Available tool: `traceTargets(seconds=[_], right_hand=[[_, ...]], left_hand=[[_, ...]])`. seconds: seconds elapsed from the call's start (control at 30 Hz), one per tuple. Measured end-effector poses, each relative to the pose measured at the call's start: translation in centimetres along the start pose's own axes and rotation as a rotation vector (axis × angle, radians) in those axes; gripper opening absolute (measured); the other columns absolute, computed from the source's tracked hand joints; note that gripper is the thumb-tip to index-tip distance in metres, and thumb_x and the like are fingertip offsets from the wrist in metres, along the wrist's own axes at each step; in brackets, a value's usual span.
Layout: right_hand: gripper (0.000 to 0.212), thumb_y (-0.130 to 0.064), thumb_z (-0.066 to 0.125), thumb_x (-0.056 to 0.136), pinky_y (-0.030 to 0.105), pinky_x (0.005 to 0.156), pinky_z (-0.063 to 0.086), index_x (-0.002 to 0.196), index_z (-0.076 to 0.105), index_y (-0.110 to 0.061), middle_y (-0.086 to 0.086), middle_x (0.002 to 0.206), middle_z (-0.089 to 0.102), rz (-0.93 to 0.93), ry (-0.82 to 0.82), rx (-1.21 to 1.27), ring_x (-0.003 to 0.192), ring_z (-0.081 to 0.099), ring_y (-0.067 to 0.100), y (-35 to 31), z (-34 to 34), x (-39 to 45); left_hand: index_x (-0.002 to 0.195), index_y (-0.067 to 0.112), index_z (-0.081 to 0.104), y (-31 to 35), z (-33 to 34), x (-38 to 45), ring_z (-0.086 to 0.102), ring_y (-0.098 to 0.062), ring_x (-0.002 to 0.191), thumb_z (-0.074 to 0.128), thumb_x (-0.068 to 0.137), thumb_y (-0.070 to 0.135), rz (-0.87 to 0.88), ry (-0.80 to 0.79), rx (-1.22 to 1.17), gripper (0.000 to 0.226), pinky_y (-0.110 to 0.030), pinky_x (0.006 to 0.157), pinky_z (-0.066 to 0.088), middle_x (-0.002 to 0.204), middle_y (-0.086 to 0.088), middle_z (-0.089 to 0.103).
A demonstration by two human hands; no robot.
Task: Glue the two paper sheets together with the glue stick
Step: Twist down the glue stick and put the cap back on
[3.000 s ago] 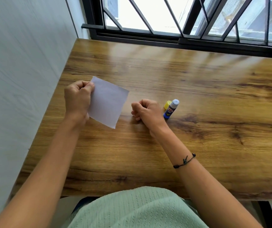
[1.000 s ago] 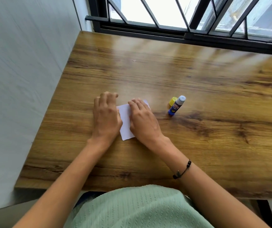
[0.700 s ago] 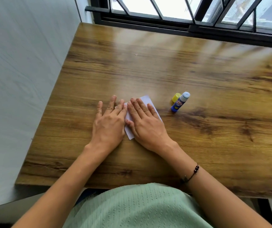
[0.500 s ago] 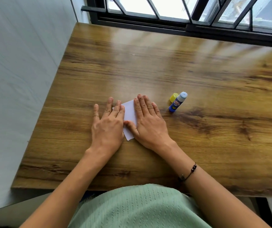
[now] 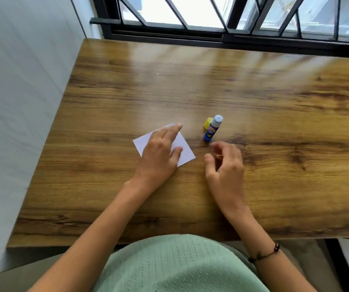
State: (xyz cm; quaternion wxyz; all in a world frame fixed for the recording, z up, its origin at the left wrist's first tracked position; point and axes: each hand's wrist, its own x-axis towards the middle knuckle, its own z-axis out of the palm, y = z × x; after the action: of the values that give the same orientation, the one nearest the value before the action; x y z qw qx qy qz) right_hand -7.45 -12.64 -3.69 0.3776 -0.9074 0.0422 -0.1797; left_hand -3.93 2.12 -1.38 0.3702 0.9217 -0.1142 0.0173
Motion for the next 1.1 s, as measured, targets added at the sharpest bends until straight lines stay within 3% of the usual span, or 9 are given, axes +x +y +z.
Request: traceTargets(seconds=[0.1,0.3,0.37,0.47,0.53,0.63,0.7,0.87,1.1], right_hand=[[0.035,-0.008,0.056,0.085,0.033,0.083,0.047,0.119,0.051,-0.010,0.001,0.100,0.051,0.095,0.043,0.020,0.095,0.052,0.020,0.2,-0.2,2.2],[0.035,-0.003,0.049,0.085,0.036,0.091,0.044,0.119,0.056,-0.008,0.012,0.109,0.060,0.103,-0.007,-0.043,0.104,0.053,0.026,0.5,0.7,3.8],[0.034,-0.002,0.049,0.085,0.034,0.091,0.043,0.117,0.059,-0.008,0.011,0.107,0.061,0.071,-0.015,-0.048,0.103,0.053,0.025,0.3,0.7,3.6],[0.026,-0.009,0.050,0.089,0.032,0.087,0.048,0.113,0.060,-0.012,0.006,0.105,0.062,0.066,-0.010,0.083,0.098,0.057,0.018,-0.2,0.5,3.0],[0.020,-0.024,0.045,0.095,0.031,0.075,0.052,0.106,0.060,-0.017,0.004,0.096,0.065,0.236,-0.072,0.315,0.084,0.061,0.016,-0.7,0.1,2.8],[0.050,-0.048,0.030,0.095,0.029,0.055,0.050,0.097,0.060,-0.008,0.012,0.078,0.066,0.670,-0.361,0.842,0.062,0.062,0.020,-1.6,-0.3,3.6],[0.065,-0.054,0.023,0.094,0.026,0.050,0.047,0.091,0.062,-0.002,0.014,0.072,0.067,0.832,-0.543,1.068,0.057,0.061,0.020,-2.1,-0.5,4.0],[0.051,-0.046,0.031,0.095,0.019,0.044,0.045,0.075,0.058,-0.008,0.008,0.060,0.062,0.997,-0.627,1.322,0.049,0.054,0.014,-3.0,-0.2,4.3],[0.034,-0.030,0.043,0.095,0.018,0.047,0.049,0.081,0.059,-0.004,0.008,0.063,0.061,0.981,-0.587,1.446,0.050,0.056,0.012,-3.0,0.2,4.6]], left_hand=[[0.131,0.015,0.048,1.8,1.7,2.2,0.055,-0.012,0.098,0.060,0.085,0.018,-0.051,-0.005,-0.271,0.047,-0.008,0.083,0.043,0.122,-0.005,0.059],[0.110,0.016,0.065,3.3,4.2,4.5,0.051,-0.001,0.067,0.064,0.081,0.017,-0.075,0.062,-0.395,0.029,-0.005,0.063,0.037,0.094,0.001,0.059],[0.098,0.015,0.068,3.4,4.3,4.2,0.051,0.006,0.064,0.064,0.080,0.014,-0.065,0.098,-0.413,0.018,-0.004,0.061,0.036,0.084,0.007,0.055],[0.086,0.019,0.064,3.1,3.5,4.0,0.054,0.000,0.068,0.062,0.082,0.012,-0.136,0.124,-0.546,0.008,-0.012,0.067,0.042,0.077,0.008,0.058],[0.082,0.023,0.061,3.1,2.2,4.2,0.059,-0.004,0.074,0.059,0.085,0.009,-0.227,0.090,-0.772,0.014,-0.018,0.073,0.048,0.079,0.005,0.062],[0.090,0.013,0.063,2.9,0.7,4.5,0.058,0.010,0.064,0.055,0.087,0.005,-0.292,0.096,-0.923,0.012,-0.005,0.061,0.043,0.081,0.005,0.062],[0.099,0.001,0.062,2.7,0.2,4.5,0.057,0.011,0.060,0.054,0.087,0.004,-0.313,0.114,-0.950,0.015,-0.003,0.056,0.040,0.081,0.002,0.062],[0.092,0.007,0.063,2.4,0.0,4.3,0.057,0.010,0.059,0.055,0.086,0.004,-0.344,0.140,-0.968,0.010,-0.002,0.055,0.039,0.081,0.001,0.063],[0.100,0.000,0.064,3.2,0.2,4.3,0.056,0.010,0.056,0.054,0.087,0.005,-0.379,0.264,-0.882,0.017,-0.002,0.053,0.039,0.080,0.003,0.063]])
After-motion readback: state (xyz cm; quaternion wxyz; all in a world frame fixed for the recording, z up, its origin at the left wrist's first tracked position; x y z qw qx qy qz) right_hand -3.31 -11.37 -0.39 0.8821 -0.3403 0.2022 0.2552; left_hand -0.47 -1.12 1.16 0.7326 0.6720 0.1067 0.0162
